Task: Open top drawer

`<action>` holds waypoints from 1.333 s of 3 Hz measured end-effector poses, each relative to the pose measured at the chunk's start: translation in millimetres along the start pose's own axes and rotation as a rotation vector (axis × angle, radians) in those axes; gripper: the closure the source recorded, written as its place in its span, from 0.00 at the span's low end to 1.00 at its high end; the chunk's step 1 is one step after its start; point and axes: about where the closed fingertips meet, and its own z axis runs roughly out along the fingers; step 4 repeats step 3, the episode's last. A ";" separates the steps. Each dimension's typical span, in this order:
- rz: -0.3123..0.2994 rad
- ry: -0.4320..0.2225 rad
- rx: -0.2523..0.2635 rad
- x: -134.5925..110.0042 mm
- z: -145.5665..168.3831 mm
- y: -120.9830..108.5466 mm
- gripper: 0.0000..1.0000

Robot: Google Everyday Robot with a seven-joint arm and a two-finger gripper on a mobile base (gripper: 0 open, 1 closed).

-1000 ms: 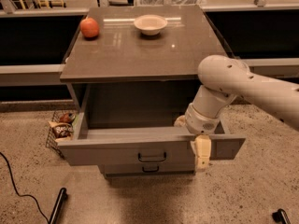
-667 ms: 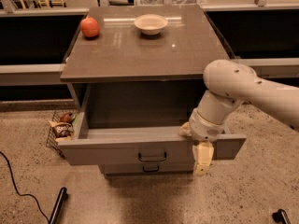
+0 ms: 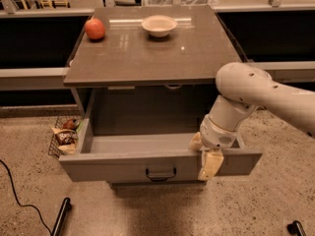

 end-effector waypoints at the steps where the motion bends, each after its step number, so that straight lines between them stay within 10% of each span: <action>1: 0.000 0.000 0.000 -0.3 -1.2 -1.0 0.15; 2: -0.018 0.042 0.042 -6.8 -20.4 0.8 0.00; 4: -0.040 0.091 0.097 -14.4 -44.4 3.2 0.00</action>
Offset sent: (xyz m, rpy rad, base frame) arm 0.0117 -0.0016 0.0565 -0.0877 -0.1339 0.0310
